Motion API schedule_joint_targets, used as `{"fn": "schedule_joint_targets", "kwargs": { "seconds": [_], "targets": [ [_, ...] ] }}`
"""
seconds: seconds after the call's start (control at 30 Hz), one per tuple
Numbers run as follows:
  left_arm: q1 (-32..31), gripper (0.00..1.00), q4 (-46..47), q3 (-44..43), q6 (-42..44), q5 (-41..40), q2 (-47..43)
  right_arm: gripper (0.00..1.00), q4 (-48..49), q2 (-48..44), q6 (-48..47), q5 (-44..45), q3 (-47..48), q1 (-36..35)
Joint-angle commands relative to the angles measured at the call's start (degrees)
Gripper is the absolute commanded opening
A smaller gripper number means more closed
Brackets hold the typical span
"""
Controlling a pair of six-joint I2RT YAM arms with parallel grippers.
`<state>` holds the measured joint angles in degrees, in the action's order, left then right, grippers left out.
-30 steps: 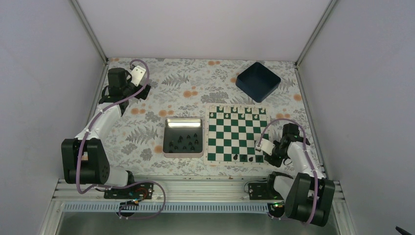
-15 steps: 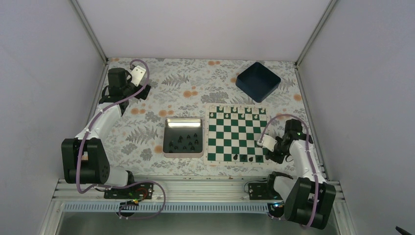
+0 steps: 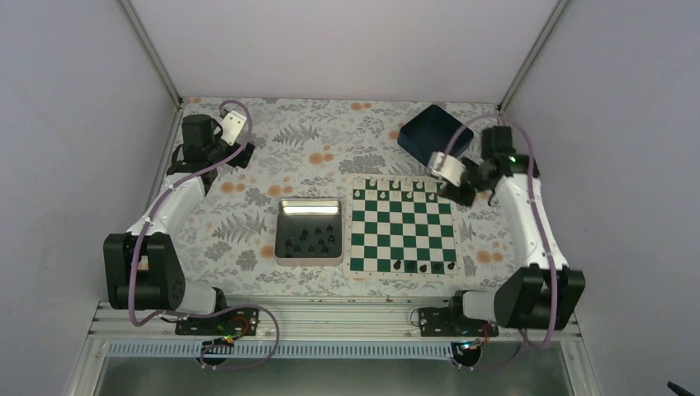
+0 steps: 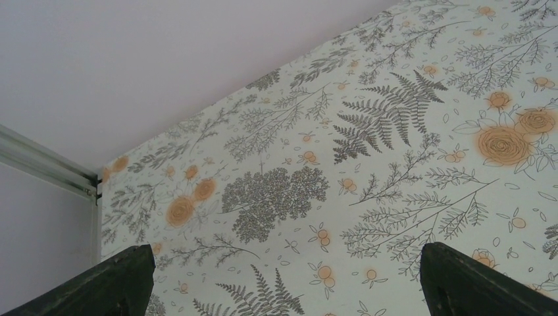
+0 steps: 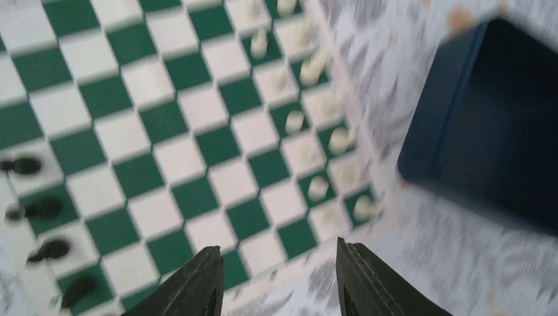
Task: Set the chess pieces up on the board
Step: Pick up the chess piece from the storage box.
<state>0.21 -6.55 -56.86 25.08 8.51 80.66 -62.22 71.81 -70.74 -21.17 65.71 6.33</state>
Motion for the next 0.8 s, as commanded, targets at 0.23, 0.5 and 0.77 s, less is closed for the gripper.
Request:
{"fn": "schedule_joint_targets", "kwargs": {
  "seconds": [0.23,0.5,0.77],
  "targets": [
    [-0.1,1.00,0.0,-0.7,0.4,1.5,-1.9,0.47,9.5,23.8,20.9,2.9,23.6,-36.3],
    [-0.1,1.00,-0.2,-1.1,0.4,1.8,-1.8,0.44,12.9,37.9,24.6,7.2,28.5,-52.2],
    [-0.1,1.00,0.3,-0.4,0.7,1.8,-1.6,0.37,9.2,39.6,25.8,10.7,27.3,-56.1]
  ]
}}
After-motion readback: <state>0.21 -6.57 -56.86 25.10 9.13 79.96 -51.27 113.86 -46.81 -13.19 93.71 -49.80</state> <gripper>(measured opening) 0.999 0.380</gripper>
